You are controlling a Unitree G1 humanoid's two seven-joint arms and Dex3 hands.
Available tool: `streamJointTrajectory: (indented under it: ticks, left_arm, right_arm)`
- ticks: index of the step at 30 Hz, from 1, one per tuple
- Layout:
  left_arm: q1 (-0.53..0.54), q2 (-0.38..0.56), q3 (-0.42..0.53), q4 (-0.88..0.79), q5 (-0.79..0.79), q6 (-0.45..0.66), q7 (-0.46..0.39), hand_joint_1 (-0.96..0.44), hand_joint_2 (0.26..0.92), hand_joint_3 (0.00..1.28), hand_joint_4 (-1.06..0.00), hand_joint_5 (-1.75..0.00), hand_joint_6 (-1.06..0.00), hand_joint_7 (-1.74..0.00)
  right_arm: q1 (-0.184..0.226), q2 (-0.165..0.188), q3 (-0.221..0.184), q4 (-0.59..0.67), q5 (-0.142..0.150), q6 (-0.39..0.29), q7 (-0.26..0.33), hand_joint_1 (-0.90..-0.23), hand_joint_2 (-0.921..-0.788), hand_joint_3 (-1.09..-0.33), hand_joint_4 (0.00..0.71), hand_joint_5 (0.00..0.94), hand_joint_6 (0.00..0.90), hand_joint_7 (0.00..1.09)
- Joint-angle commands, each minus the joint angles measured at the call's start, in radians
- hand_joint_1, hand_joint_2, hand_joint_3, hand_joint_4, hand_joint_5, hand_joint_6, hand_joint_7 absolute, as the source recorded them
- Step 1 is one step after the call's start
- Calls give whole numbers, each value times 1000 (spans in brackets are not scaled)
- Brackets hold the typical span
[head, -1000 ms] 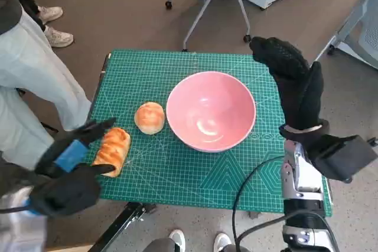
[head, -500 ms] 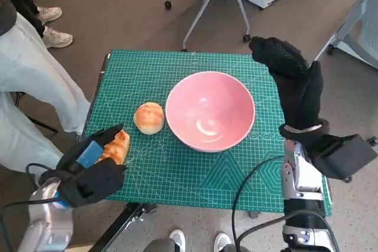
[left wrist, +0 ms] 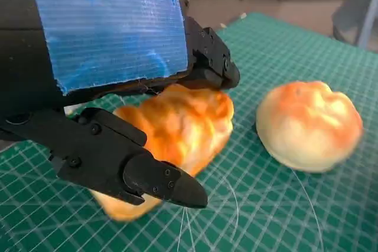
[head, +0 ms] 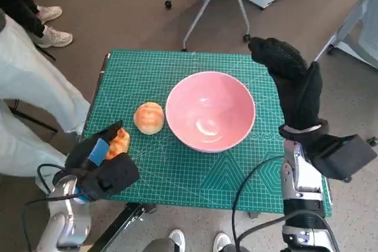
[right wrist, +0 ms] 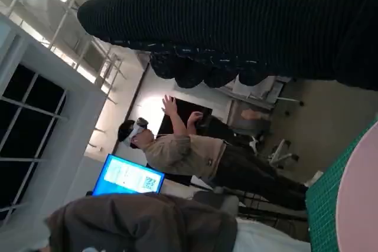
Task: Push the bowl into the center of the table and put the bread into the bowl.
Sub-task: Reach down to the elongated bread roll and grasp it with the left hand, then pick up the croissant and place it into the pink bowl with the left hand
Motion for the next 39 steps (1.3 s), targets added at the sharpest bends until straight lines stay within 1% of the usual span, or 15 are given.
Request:
streamJointTrajectory:
  ticks: [1, 2, 4, 8, 9, 10, 11, 12, 13, 14, 16, 21, 32, 39]
  left_arm:
    - [17, 2, 9, 32, -11, -53, 39, 278, 917, 68, -676, -1066, -761, -149]
    - [18, 3, 11, 36, -13, -61, 44, 312, 918, 67, -681, -1124, -795, -169]
    - [19, 3, 13, 40, -14, -70, 49, 348, 919, 66, -686, -1185, -831, -190]
    - [20, 3, 16, 44, -15, -80, 52, 367, 920, 66, -689, -1216, -849, -201]
    - [20, 7, 22, 60, -16, -100, 70, 368, 920, 66, -689, -1218, -851, -202]
    - [19, 11, 27, 76, -18, -118, 88, 295, 920, 55, -703, -1193, -817, -382]
    - [19, 13, 32, 87, -20, -132, 100, 189, 920, 47, -713, -1157, -759, -663]
    - [18, 14, 36, 98, -22, -145, 111, 152, 920, 44, -716, -1145, -739, -764]
    - [18, 13, 39, 105, -23, -152, 117, 98, 920, 41, -721, -1125, -709, -910]
    - [17, 14, 41, 112, -23, -157, 123, 63, 920, 39, -724, -1113, -690, -1003]
    - [15, 15, 45, 123, -23, -166, 131, 33, 920, 37, -731, -1103, -669, -1083]
    - [14, 15, 60, 139, -36, -187, 145, 6, 920, 36, -741, -1096, -645, -1150]
    - [8, 9, 106, 134, -72, -229, 175, 2, 920, 37, -746, -1110, -638, -1144]
    - [2, 6, 120, 87, -73, -242, 193, 1, 919, 27, -784, -1076, -630, -1145]
  right_arm:
    - [18, -2, -2, 9, 2, 16, 6, -699, -921, -784, 203, 1, 55, 580]
    - [18, -2, -2, 9, 2, 16, 6, -699, -921, -784, 203, 1, 55, 580]
    - [18, -2, -1, 9, 2, 16, 6, -699, -921, -784, 203, 1, 55, 580]
    - [18, -2, -2, 9, 2, 16, 6, -698, -921, -784, 203, 1, 55, 581]
    - [17, 0, -1, 11, 4, 17, 7, -698, -921, -784, 203, 1, 55, 581]
    - [17, 2, 0, 14, 5, 17, 8, -698, -921, -784, 203, 1, 55, 581]
    - [16, 4, 0, 16, 7, 18, 8, -698, -921, -784, 203, 1, 55, 581]
    - [16, 5, 0, 17, 8, 19, 9, -698, -921, -784, 203, 1, 56, 581]
    - [15, 5, 0, 18, 9, 19, 9, -698, -921, -784, 202, 1, 56, 582]
    - [16, 6, 0, 16, 10, 21, 10, -697, -921, -784, 202, 0, 56, 582]
    - [17, 7, 0, 14, 13, 24, 11, -697, -921, -783, 202, 0, 56, 582]
    - [17, 8, 0, 12, 20, 29, 16, -698, -921, -781, 202, 0, 56, 582]
    - [19, 9, -2, 11, 31, 35, 22, -701, -921, -778, 209, 3, 56, 582]
    - [17, 10, -1, 20, 36, 31, 25, -710, -921, -775, 210, 3, 57, 581]
